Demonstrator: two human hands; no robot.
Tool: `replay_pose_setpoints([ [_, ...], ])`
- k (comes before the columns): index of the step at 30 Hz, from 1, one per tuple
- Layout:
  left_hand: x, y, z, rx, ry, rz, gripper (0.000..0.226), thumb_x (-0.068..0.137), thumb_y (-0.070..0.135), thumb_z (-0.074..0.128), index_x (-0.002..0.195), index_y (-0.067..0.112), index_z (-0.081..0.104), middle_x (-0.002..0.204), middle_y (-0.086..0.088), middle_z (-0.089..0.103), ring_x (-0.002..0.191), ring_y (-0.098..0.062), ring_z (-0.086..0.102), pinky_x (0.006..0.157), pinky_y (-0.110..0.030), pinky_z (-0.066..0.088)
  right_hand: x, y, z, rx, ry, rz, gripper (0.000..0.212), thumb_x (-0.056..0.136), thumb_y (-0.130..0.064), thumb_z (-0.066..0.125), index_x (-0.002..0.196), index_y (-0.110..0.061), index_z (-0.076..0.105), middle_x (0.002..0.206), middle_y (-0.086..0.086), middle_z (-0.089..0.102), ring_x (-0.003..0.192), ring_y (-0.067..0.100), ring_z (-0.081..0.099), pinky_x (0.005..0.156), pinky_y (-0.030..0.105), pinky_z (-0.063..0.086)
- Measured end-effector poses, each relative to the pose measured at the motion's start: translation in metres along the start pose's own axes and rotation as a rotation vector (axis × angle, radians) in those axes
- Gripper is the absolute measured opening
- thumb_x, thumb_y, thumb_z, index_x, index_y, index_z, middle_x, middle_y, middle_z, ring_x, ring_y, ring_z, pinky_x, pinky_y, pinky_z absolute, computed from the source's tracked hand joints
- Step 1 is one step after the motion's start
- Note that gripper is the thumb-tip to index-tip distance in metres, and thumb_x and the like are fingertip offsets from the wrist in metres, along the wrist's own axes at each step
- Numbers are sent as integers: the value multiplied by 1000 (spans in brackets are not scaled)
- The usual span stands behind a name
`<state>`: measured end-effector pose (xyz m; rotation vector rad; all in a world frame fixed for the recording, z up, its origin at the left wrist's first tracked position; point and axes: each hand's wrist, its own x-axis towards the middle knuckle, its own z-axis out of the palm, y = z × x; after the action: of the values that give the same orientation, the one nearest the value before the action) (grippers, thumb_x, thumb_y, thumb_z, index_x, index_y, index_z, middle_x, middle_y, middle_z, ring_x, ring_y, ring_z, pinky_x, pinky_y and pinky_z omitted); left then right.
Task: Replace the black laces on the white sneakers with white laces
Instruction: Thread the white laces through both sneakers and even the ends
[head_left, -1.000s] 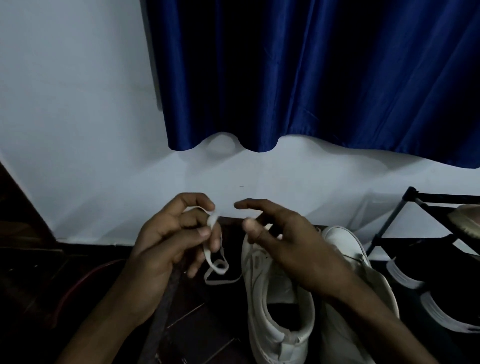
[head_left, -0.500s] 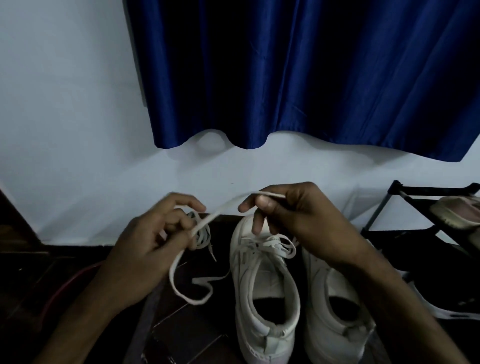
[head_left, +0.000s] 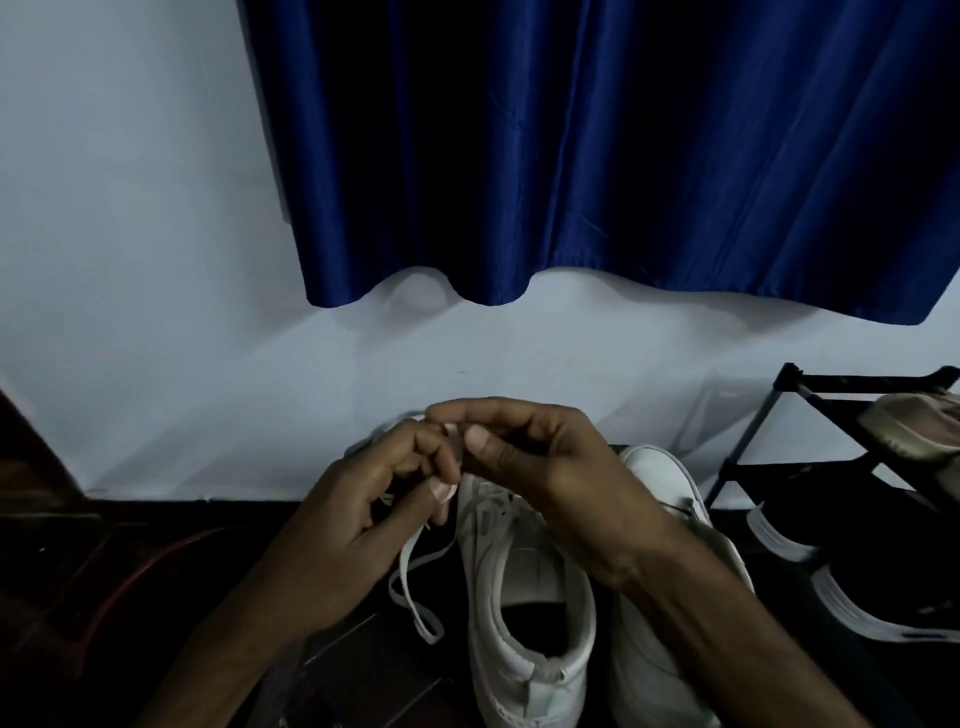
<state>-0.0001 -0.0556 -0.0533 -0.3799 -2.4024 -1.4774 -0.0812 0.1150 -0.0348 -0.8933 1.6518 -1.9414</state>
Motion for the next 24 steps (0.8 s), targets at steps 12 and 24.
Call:
replay_pose_setpoints([
  [12, 27, 4, 13, -243, 165, -259, 25, 100, 26, 51, 102, 21, 75, 97, 5, 76, 93, -6, 70, 80, -19, 53, 5, 1, 3, -372, 276, -62, 29, 84, -4, 74, 89, -17, 48, 83, 8, 75, 80, 23, 73, 76, 40, 57],
  [24, 35, -12, 13, -626, 339, -374, 15, 94, 9, 57, 97, 9, 71, 82, -9, 72, 69, -19, 67, 63, -27, 57, -2, -21, -49, -1136, -154, 308, 20, 82, -37, 76, 98, -28, 71, 90, -13, 70, 81, 4, 64, 79, 25, 53],
])
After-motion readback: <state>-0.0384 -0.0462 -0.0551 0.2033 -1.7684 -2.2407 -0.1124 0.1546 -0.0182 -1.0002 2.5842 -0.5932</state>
